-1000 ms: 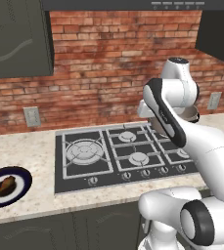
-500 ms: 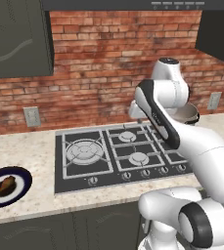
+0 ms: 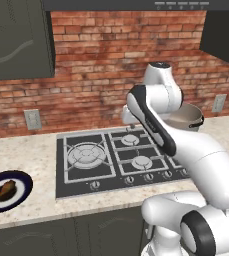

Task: Retrieve the frozen meat and place it in the pot on a burner. Then turn the burner on.

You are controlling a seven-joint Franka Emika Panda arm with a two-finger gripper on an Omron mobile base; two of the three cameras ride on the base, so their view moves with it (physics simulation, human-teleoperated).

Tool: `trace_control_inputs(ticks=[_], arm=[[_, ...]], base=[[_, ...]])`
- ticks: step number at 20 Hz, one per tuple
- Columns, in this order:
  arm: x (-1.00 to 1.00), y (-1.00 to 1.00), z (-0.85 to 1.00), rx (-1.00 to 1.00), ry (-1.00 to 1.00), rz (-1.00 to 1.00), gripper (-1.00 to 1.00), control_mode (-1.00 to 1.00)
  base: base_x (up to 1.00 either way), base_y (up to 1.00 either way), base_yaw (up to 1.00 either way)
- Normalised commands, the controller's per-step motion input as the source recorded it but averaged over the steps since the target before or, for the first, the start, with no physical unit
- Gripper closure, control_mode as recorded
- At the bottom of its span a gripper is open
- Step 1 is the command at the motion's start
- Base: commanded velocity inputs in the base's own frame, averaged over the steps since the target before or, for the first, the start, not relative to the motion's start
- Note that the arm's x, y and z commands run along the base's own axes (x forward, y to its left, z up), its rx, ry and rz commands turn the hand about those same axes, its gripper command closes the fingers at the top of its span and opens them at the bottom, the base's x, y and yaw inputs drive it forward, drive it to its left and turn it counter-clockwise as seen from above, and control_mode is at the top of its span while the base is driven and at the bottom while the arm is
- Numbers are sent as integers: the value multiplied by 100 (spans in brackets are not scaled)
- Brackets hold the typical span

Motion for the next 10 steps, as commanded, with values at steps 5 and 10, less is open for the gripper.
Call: trace_control_inputs(ticks=[5, 10], arm=[[-1, 39, -8, 0, 0, 0, -100, -100], [-3, 41, -12, 0, 0, 0, -100, -100]], base=[[0, 0, 0], [0, 0, 0]])
